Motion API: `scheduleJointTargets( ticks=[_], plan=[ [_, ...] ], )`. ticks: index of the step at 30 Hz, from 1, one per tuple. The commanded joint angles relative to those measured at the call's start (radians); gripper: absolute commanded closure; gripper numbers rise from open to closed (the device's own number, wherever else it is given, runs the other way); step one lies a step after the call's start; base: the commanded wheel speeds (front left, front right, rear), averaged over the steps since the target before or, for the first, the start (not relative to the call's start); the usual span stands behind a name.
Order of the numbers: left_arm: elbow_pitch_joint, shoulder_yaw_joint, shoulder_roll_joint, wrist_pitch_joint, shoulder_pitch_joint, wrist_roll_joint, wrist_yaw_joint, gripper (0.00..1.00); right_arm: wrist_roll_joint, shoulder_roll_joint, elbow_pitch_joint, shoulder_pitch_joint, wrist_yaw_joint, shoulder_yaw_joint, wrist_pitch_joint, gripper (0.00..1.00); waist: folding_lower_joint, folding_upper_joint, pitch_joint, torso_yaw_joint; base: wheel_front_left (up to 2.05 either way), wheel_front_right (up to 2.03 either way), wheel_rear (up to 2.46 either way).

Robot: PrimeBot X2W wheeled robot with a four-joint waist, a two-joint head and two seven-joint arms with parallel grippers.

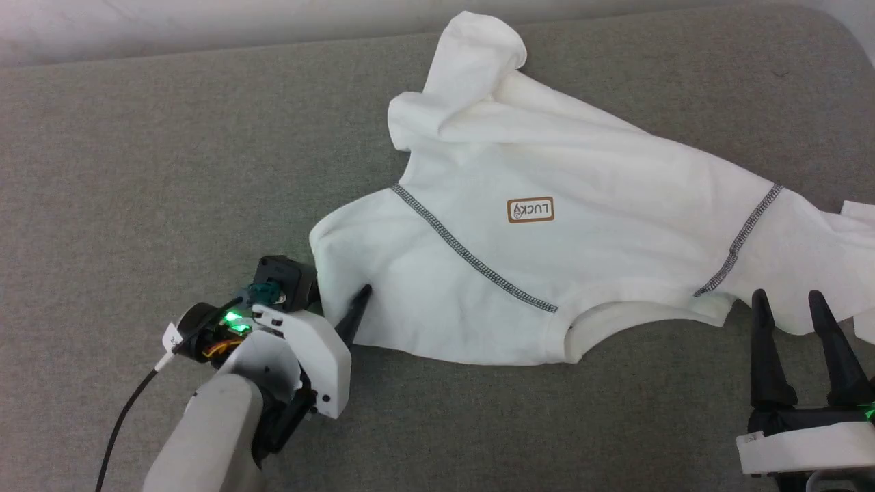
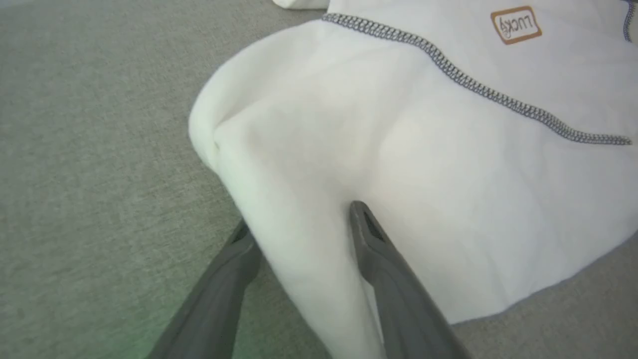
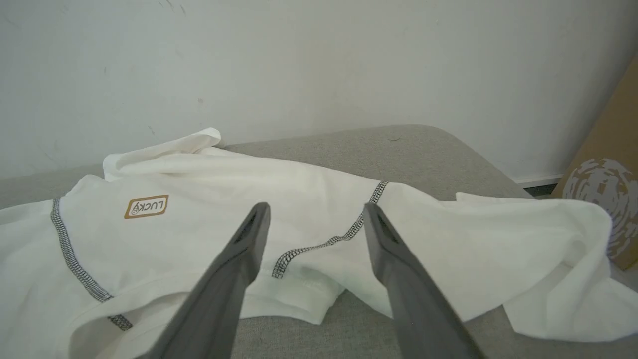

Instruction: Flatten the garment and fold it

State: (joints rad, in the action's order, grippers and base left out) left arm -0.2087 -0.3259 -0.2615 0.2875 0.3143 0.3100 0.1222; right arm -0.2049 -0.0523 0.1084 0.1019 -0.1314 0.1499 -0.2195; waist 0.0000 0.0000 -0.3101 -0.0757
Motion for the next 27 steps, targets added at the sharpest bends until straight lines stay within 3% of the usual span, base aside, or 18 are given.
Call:
scheduleJointTargets(
  ticks=[1,6,12,19,23,24,25,27],
  plan=[
    [-0.032,-0.021,-0.001,-0.010,0.003,0.012,0.007,1.00,-0.010,0.002,-0.007,-0.016,0.001,-0.003,-0.008,0.00,0.0000,0.0000,0.002,-0.008,0.00,0.00,0.00],
    [-0.065,-0.023,0.005,-0.091,0.018,0.017,0.004,1.00,-0.016,0.002,-0.020,-0.006,0.001,0.004,-0.012,0.00,0.0000,0.0000,0.026,0.003,0.00,0.00,0.00],
    [0.031,0.040,-0.052,-0.120,0.013,0.020,-0.036,1.00,-0.007,0.002,-0.020,0.006,0.001,0.002,-0.002,0.00,0.0000,0.0000,0.066,0.039,0.00,0.00,0.00],
    [0.301,0.183,-0.144,-0.022,-0.206,0.057,-0.172,1.00,-0.011,0.002,-0.015,0.026,0.001,0.004,0.012,0.00,0.0000,0.0000,0.081,0.072,0.00,0.00,0.00],
    [0.365,0.215,-0.117,-0.023,-0.353,0.104,-0.213,1.00,-0.015,0.002,-0.022,0.029,0.001,0.007,0.016,0.00,0.0000,0.0000,0.074,0.089,0.00,0.00,0.00],
    [0.363,0.219,-0.099,-0.046,-0.370,0.110,-0.222,0.58,-0.015,0.002,-0.023,0.028,0.001,0.005,0.017,0.00,0.0000,0.0000,0.071,0.094,0.00,0.00,0.00],
    [0.350,0.219,-0.087,-0.076,-0.378,0.106,-0.227,0.00,-0.014,0.002,-0.025,0.025,0.001,0.000,0.018,0.00,0.0000,0.0000,0.069,0.096,0.00,0.00,0.00],
    [0.318,0.208,-0.060,-0.124,-0.386,0.103,-0.230,0.00,-0.012,0.002,-0.026,0.018,0.001,-0.006,0.020,0.00,0.0000,0.0000,0.066,0.099,0.00,0.00,0.00]
  ],
)
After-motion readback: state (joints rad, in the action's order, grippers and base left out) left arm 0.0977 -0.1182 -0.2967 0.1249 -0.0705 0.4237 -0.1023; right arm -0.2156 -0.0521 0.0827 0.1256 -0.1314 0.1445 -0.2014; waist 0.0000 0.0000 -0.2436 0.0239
